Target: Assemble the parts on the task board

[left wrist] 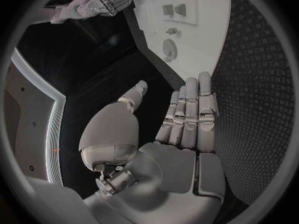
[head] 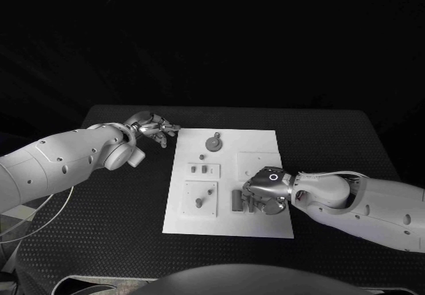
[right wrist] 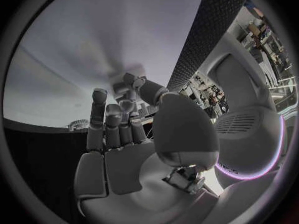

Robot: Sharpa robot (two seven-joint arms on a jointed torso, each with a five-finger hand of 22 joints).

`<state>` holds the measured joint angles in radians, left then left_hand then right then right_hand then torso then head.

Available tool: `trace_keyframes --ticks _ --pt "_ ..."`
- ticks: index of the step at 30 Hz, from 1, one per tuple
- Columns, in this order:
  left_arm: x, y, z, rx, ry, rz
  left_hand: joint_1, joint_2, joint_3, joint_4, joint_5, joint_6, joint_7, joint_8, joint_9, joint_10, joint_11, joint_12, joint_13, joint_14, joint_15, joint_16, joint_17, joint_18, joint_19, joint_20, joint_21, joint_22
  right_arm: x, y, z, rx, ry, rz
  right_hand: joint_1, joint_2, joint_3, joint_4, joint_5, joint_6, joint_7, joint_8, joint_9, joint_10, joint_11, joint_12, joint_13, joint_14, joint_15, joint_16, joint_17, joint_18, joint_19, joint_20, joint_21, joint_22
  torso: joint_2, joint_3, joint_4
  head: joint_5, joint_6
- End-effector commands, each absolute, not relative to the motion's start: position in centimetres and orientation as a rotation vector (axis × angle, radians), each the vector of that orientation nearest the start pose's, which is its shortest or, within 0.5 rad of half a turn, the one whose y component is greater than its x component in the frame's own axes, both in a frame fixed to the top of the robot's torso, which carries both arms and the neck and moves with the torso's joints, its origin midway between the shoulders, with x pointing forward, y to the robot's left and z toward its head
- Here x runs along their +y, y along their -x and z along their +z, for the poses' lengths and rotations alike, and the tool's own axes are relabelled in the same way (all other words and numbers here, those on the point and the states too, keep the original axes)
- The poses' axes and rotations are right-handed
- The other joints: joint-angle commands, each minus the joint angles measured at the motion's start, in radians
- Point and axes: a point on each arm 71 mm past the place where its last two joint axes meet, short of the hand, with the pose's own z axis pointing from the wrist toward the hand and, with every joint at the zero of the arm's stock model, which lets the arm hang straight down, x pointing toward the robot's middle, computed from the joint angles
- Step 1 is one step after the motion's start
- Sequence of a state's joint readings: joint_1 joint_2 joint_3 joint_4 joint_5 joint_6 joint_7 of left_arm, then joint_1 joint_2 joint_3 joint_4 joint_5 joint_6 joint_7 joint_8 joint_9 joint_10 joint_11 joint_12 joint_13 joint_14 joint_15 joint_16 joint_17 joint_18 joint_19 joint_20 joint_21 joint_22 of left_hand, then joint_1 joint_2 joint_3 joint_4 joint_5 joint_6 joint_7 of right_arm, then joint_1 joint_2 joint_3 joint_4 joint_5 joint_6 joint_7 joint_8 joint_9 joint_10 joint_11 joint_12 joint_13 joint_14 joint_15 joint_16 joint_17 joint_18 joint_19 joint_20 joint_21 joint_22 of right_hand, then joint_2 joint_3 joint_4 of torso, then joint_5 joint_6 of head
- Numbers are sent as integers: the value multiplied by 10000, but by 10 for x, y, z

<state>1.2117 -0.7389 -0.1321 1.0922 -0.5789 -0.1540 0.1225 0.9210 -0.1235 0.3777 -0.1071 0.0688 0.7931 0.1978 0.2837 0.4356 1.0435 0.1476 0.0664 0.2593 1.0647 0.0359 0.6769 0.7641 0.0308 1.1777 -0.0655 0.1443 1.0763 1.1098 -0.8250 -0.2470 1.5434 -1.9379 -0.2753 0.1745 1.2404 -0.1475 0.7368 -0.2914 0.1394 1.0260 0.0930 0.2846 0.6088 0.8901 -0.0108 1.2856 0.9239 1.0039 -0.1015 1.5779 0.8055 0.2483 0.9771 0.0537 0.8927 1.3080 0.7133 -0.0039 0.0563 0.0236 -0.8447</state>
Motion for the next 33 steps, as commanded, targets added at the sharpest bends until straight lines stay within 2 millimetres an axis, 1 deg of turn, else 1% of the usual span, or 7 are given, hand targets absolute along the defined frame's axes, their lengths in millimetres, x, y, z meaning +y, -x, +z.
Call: trace_keyframes --ticks 1,14,19,22,23,25,33 --pt "282 -541 -238 18295 6723 -9363 77 -40 -31 46 -55 -4 40 65 -17 -62 -25 29 -10 75 -17 -48 11 707 82 11 -69 10 -169 -399 -295 17083 9580 7398 132 28 32 -7 -17 -134 15 -90 -26 -70 45 66 4 -110 -11 74 2 135 -105 22 8 189 0 -2 3 -9 5" --pt "281 -541 -238 18306 6719 -9367 81 -31 -34 51 -56 22 23 83 -12 -69 -24 27 -12 76 -16 -53 18 707 84 12 -75 13 -169 -399 -295 17100 9522 7450 241 -6 19 -15 -17 -306 21 -203 -99 -160 59 100 16 -190 4 94 8 135 -174 49 14 194 2 3 -3 -5 18" --pt "281 -541 -238 18309 6718 -9366 82 -32 -34 51 -56 22 24 84 -12 -70 -24 26 -12 76 -16 -53 19 708 84 12 -76 13 -169 -399 -295 17127 9501 7444 273 -32 15 -18 -17 -363 21 -237 -120 -182 61 103 16 -208 7 95 7 135 -191 54 14 194 -1 -1 -1 -8 25" --pt "282 -541 -238 18314 6718 -9367 83 -32 -35 51 -56 22 24 84 -12 -70 -24 26 -12 76 -16 -54 20 708 84 12 -76 13 -168 -398 -294 17134 9468 7487 333 -90 10 -21 -14 -451 11 -286 -151 -214 59 104 13 -236 8 95 5 135 -219 60 12 193 3 0 0 -10 21" --pt "282 -541 -238 18314 6719 -9366 83 -32 -35 51 -56 22 24 84 -12 -70 -24 26 -12 76 -16 -54 20 708 84 12 -76 13 -168 -398 -294 17123 9467 7510 355 -94 11 -16 74 -493 6 -309 -169 -230 58 107 10 -252 9 98 4 135 -232 69 13 192 3 0 0 -10 21" --pt "282 -541 -238 18310 6720 -9363 84 -32 -35 51 -56 22 25 84 -12 -71 -24 26 -13 76 -16 -54 21 708 84 11 -77 14 -167 -398 -294 17126 9457 7550 374 -119 -15 -18 3 -607 -6 -370 -210 -246 54 119 6 -269 9 105 1 135 -246 80 20 192 4 0 -2 -13 17" --pt "282 -541 -238 18309 6727 -9352 87 -33 -37 51 -56 23 25 86 -13 -72 -24 27 -13 78 -16 -56 23 708 86 12 -78 15 -168 -398 -294 17213 9448 7519 387 -129 -21 -21 -8 -622 -7 -377 -220 -251 52 122 4 -274 8 108 0 135 -253 81 21 191 2 -3 -3 -15 -5"
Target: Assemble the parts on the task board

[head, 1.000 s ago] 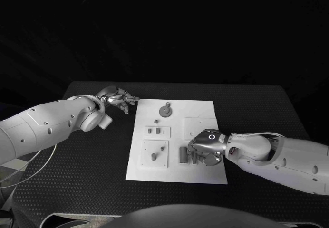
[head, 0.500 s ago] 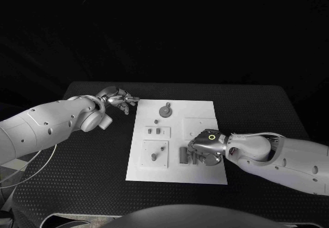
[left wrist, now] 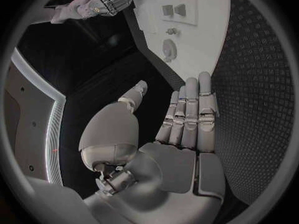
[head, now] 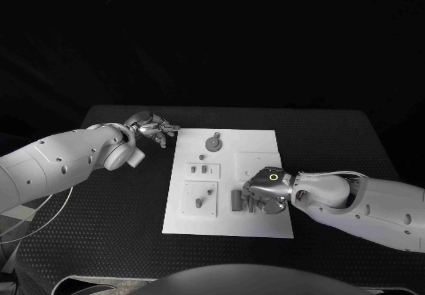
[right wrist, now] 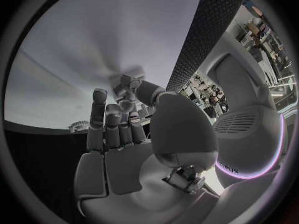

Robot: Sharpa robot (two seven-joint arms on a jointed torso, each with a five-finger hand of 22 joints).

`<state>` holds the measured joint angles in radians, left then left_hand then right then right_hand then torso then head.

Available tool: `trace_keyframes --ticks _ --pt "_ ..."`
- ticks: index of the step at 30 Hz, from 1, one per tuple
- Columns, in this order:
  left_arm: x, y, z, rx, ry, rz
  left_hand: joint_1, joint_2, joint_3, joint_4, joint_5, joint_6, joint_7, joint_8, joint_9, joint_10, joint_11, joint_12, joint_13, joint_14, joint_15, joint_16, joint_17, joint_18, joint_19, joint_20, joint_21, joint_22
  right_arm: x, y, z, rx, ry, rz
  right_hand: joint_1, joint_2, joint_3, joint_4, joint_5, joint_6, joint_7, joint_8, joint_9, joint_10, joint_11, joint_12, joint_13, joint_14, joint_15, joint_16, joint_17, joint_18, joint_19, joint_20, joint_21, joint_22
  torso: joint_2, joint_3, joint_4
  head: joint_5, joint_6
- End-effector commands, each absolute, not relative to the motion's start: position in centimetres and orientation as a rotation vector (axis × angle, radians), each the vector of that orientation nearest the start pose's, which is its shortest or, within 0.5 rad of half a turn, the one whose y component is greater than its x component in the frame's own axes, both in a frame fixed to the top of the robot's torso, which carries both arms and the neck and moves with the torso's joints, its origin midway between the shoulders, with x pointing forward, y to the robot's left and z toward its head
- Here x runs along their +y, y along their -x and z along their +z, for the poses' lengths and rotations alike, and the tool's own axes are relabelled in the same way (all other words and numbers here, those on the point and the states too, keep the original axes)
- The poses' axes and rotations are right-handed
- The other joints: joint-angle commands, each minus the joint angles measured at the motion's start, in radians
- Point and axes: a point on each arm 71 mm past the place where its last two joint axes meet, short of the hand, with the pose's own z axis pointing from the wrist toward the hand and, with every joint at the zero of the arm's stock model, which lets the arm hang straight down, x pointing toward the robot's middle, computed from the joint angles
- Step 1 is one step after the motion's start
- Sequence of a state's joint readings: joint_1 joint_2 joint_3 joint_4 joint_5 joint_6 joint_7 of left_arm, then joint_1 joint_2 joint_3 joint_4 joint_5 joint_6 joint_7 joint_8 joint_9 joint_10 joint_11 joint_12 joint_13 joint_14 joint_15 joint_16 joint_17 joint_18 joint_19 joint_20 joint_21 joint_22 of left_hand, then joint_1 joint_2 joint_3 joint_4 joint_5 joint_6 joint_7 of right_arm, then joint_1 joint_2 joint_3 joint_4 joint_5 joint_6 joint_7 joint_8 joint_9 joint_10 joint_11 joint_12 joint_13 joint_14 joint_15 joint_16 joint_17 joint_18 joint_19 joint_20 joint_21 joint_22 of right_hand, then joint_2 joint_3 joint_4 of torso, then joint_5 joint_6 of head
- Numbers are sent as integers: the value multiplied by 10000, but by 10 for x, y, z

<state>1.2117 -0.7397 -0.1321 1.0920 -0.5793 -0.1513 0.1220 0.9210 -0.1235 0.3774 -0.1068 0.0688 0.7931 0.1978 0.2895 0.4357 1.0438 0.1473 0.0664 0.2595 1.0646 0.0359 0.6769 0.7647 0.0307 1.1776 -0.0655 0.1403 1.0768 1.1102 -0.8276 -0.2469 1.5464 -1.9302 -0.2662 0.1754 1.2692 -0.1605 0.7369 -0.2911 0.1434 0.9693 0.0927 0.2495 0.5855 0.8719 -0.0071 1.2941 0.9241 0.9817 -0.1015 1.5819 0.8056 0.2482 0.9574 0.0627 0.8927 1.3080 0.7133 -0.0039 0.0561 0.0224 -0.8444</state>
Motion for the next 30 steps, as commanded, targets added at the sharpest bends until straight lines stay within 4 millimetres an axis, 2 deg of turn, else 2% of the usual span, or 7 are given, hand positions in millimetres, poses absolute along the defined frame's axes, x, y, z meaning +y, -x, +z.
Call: trace_keyframes --ticks 1,8,13,16,17,25,30 --pt "282 -541 -238 18309 6722 -9354 87 -33 -34 49 -56 23 25 28 -14 -75 -20 26 -15 78 -16 -56 18 708 86 12 -39 10 -168 -398 -294 17214 9447 7517 100 -3 -23 -24 -50 -56 -3 -27 12 -71 15 37 2 -53 9 68 -1 136 -58 -8 21 191 2 -3 -1 -4 -8" --pt "282 -541 -238 18308 6715 -9351 90 -33 -35 48 -56 23 25 29 -14 -75 -20 27 -15 79 -16 -57 20 709 87 12 -40 11 -170 -399 -294 17177 9299 7446 154 -95 -45 -21 -54 -323 -13 -163 -82 -112 16 36 -16 -94 10 65 -13 136 -97 8 17 185 0 -1 0 -7 -16" --pt "282 -541 -238 18297 6714 -9346 92 -35 -35 47 -56 23 26 29 -15 -76 -21 27 -15 79 -16 -58 21 709 87 12 -41 11 -173 -400 -292 16965 9076 7338 185 -272 -56 -9 -43 -1311 -131 -629 -377 -139 -18 35 -59 -123 -10 68 -39 136 -100 30 16 171 -1 2 -5 -8 -1" --pt "282 -541 -238 18298 6713 -9348 92 -35 -36 47 -56 23 26 29 -15 -76 -20 27 -16 79 -16 -58 21 709 88 12 -41 11 -174 -400 -291 16843 9005 7322 187 -431 -16 9 -41 -2147 -73 -973 -560 -133 -23 28 -97 -121 -25 63 -63 136 -75 35 5 154 -1 4 -4 -6 7" --pt "282 -541 -238 18298 6711 -9351 93 -35 -36 47 -56 23 26 29 -15 -76 -20 27 -16 79 -16 -58 22 709 88 12 -41 12 -174 -400 -290 16790 8976 7332 188 -460 6 16 -45 -2285 -147 -1008 -580 -130 -27 28 -107 -117 -26 63 -69 136 -63 37 5 152 0 4 -3 -8 8" --pt "283 -541 -238 18292 6713 -9338 97 -37 -37 45 -56 23 25 30 -15 -77 -20 27 -16 80 -16 -60 24 709 88 12 -43 12 -178 -397 -284 16470 8649 7477 145 -569 77 44 -49 -2565 -163 -982 -578 -81 -56 70 -125 -79 -46 85 -85 136 12 25 21 149 -3 0 4 -19 4" --pt "282 -542 -238 18301 6700 -9358 100 -37 -37 44 -56 22 26 31 -16 -78 -20 27 -16 80 -16 -61 25 710 89 12 -44 13 -186 -400 -276 16434 7814 7632 11 -538 75 67 -29 -2452 19 -757 -502 54 -19 169 -124 37 -62 154 -85 136 164 -31 82 153 -2 -4 5 -23 13"
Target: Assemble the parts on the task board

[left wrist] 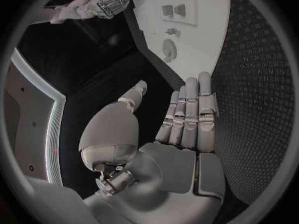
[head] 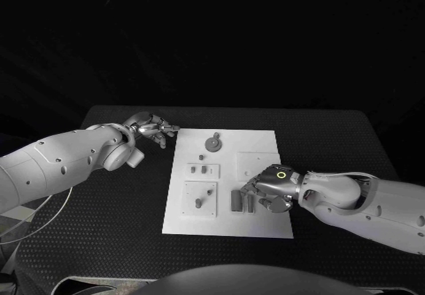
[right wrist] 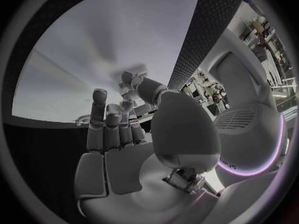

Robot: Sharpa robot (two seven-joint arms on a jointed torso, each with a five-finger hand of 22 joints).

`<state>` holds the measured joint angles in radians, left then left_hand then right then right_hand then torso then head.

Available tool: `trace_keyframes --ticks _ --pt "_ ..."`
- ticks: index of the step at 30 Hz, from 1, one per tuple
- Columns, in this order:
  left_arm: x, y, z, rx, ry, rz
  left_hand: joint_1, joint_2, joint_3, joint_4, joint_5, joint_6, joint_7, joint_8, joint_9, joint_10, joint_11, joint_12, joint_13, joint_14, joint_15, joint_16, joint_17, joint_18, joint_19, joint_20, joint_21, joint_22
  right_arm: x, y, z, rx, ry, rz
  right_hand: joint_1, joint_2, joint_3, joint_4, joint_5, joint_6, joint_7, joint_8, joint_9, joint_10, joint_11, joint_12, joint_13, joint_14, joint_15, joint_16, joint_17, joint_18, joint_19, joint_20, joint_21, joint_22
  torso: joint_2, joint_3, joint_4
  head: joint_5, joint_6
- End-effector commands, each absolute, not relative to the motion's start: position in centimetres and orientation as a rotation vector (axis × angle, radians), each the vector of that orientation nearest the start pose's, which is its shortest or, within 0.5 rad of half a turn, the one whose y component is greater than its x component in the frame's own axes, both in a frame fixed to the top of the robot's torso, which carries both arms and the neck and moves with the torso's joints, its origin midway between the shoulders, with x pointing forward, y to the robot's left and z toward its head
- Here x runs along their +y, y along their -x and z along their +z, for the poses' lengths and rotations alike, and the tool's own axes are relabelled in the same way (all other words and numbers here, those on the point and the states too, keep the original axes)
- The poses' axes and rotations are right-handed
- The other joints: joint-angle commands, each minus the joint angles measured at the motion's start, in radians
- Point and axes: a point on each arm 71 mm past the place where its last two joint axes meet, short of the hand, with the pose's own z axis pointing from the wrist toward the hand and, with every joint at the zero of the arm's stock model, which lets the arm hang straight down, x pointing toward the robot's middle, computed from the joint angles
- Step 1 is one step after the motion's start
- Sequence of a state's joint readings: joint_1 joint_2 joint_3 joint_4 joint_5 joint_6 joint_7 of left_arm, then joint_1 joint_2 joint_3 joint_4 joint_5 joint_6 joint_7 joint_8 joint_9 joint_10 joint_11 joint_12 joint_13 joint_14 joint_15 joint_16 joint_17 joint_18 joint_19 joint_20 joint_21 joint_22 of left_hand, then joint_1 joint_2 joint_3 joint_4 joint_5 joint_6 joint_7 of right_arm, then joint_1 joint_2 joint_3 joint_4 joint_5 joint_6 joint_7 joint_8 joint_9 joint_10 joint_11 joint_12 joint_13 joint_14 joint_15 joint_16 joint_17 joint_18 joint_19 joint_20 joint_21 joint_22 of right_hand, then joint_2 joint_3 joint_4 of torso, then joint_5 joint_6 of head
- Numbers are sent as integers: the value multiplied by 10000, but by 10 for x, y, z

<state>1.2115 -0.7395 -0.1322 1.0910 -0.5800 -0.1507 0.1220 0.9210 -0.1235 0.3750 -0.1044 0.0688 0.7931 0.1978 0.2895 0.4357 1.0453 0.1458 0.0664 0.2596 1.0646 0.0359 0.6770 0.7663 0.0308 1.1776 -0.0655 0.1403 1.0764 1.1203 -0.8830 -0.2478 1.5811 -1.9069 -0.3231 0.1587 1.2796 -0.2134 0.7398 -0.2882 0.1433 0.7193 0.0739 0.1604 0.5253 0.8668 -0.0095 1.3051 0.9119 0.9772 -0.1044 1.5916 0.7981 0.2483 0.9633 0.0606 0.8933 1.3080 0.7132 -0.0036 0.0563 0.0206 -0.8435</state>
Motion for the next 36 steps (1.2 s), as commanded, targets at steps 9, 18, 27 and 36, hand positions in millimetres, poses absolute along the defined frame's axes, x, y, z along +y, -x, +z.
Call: trace_keyframes --ticks 9,18,27,36 --pt "283 -541 -238 18282 6710 -9338 105 -37 -14 19 -56 21 27 31 -17 -93 -5 28 -18 81 -16 -62 12 710 90 12 -45 18 -200 -408 -274 17197 5856 7864 -602 -52 -110 241 -29 156 398 382 154 173 164 136 -9 190 90 127 -10 135 246 -53 126 155 2 -9 -2 -22 20" --pt "282 -541 -238 18295 6704 -9352 109 -32 -14 19 -55 22 27 32 -18 -93 -5 28 -18 81 -16 -64 14 710 91 12 -46 19 -206 -414 -280 18327 4688 7657 -1624 382 -290 1206 -23 2075 666 1393 469 283 427 270 -35 341 371 237 -5 135 388 -133 190 167 0 -7 -1 -23 22" --pt "283 -541 -238 18298 6714 -9338 114 -24 -12 19 -54 23 26 34 -18 -93 -5 28 -18 82 -15 -66 16 710 92 12 -48 20 -199 -415 -287 18504 4916 7509 -1623 910 -300 1284 -29 2778 359 1798 594 416 138 256 -131 416 104 234 -36 135 406 -218 223 175 5 1 6 -16 9" --pt "283 -541 -238 18303 6719 -9333 123 -17 -9 16 -53 22 26 34 -19 -94 -5 28 -18 82 -16 -67 18 711 93 12 -49 20 -194 -411 -296 18784 5193 7507 -1531 1477 -304 793 -18 2915 283 1964 647 556 56 214 -199 502 15 221 -59 135 446 -254 231 162 1 -5 10 -5 -25"
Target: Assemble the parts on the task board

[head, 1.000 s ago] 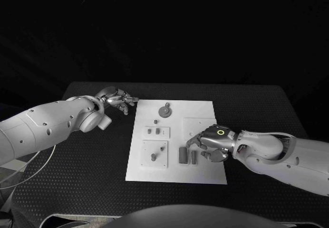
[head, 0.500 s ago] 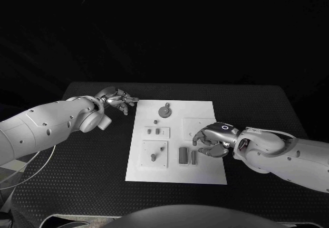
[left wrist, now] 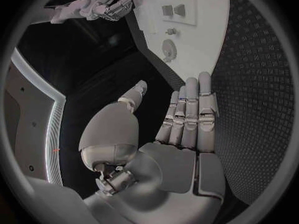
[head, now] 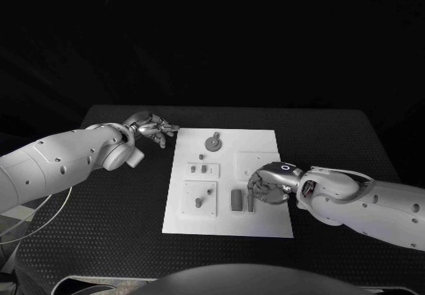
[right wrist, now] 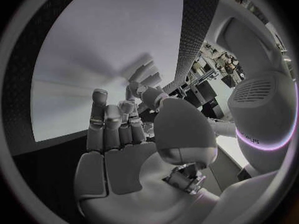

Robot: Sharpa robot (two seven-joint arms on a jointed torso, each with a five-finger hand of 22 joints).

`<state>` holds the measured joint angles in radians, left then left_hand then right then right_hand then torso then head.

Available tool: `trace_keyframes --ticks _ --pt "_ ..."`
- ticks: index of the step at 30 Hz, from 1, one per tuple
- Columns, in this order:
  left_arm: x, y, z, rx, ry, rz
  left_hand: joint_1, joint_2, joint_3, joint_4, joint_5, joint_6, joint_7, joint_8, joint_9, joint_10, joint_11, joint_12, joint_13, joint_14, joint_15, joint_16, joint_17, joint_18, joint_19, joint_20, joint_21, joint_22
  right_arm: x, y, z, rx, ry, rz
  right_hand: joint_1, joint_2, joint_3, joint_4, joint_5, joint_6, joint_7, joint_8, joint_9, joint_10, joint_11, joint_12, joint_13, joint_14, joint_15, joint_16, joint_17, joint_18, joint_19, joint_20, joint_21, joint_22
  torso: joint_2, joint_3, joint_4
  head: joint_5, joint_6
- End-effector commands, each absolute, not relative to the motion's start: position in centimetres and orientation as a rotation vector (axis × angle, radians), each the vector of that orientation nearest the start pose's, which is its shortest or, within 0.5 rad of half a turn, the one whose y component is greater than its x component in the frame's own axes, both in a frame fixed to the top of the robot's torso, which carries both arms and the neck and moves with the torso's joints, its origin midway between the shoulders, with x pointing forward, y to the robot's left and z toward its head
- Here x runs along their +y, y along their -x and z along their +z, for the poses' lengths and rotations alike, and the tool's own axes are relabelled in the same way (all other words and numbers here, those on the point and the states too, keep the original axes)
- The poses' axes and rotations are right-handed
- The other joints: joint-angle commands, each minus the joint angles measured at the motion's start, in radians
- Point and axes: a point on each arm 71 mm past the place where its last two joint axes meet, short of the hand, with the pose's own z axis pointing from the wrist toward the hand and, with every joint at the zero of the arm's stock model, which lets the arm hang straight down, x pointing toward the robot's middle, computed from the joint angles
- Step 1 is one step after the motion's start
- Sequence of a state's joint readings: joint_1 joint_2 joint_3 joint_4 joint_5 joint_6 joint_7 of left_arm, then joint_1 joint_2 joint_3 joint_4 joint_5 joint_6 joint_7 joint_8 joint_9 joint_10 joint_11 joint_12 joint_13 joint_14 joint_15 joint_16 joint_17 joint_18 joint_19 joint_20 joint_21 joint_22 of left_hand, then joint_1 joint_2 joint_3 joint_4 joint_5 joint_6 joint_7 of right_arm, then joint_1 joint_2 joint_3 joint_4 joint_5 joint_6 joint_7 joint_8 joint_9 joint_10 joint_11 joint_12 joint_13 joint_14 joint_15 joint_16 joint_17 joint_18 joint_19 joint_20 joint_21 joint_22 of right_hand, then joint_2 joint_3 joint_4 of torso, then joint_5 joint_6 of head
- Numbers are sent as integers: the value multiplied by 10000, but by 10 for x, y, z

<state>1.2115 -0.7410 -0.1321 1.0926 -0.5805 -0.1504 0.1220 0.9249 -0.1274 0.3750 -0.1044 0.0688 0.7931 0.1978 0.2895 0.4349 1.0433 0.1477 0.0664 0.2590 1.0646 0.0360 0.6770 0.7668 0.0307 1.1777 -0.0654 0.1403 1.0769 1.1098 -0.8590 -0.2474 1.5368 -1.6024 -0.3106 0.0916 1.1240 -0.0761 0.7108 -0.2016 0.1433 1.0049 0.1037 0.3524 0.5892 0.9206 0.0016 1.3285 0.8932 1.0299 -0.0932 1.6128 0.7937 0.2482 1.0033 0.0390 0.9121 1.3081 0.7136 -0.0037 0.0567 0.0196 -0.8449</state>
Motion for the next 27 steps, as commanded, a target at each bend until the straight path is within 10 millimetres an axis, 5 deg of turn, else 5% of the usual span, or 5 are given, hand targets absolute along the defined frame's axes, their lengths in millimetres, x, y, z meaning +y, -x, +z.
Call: trace_keyframes --ticks 1,21,27 --pt "283 -541 -238 18299 6722 -9327 85 23 -9 16 -53 22 26 34 -11 -75 -25 28 -12 82 -16 -67 12 712 93 11 -50 16 -194 -410 -297 18815 5214 7502 19 111 -15 -98 -18 69 -19 53 10 26 -58 -22 -14 -20 -98 9 -16 136 50 -39 43 162 -4 -4 4 7 -11" --pt "284 -541 -238 18298 6733 -9306 95 31 -11 14 -55 14 29 32 -15 -78 -23 28 -13 83 -14 -72 18 711 94 14 -55 18 -187 -408 -303 18679 5111 7417 -88 115 -36 -230 -20 133 -45 117 20 86 -83 -42 -39 22 -119 4 -23 136 85 -39 45 155 -2 1 -2 39 -41" --pt "284 -541 -238 18316 6730 -9294 98 34 -11 13 -54 11 30 31 -16 -78 -23 28 -13 83 -14 -73 19 711 94 14 -56 19 -188 -409 -302 18549 4841 7213 -584 -178 -155 104 -22 164 -88 183 31 150 -116 -75 -69 78 -145 -14 -36 136 161 -16 26 129 -2 -1 -5 42 -52"
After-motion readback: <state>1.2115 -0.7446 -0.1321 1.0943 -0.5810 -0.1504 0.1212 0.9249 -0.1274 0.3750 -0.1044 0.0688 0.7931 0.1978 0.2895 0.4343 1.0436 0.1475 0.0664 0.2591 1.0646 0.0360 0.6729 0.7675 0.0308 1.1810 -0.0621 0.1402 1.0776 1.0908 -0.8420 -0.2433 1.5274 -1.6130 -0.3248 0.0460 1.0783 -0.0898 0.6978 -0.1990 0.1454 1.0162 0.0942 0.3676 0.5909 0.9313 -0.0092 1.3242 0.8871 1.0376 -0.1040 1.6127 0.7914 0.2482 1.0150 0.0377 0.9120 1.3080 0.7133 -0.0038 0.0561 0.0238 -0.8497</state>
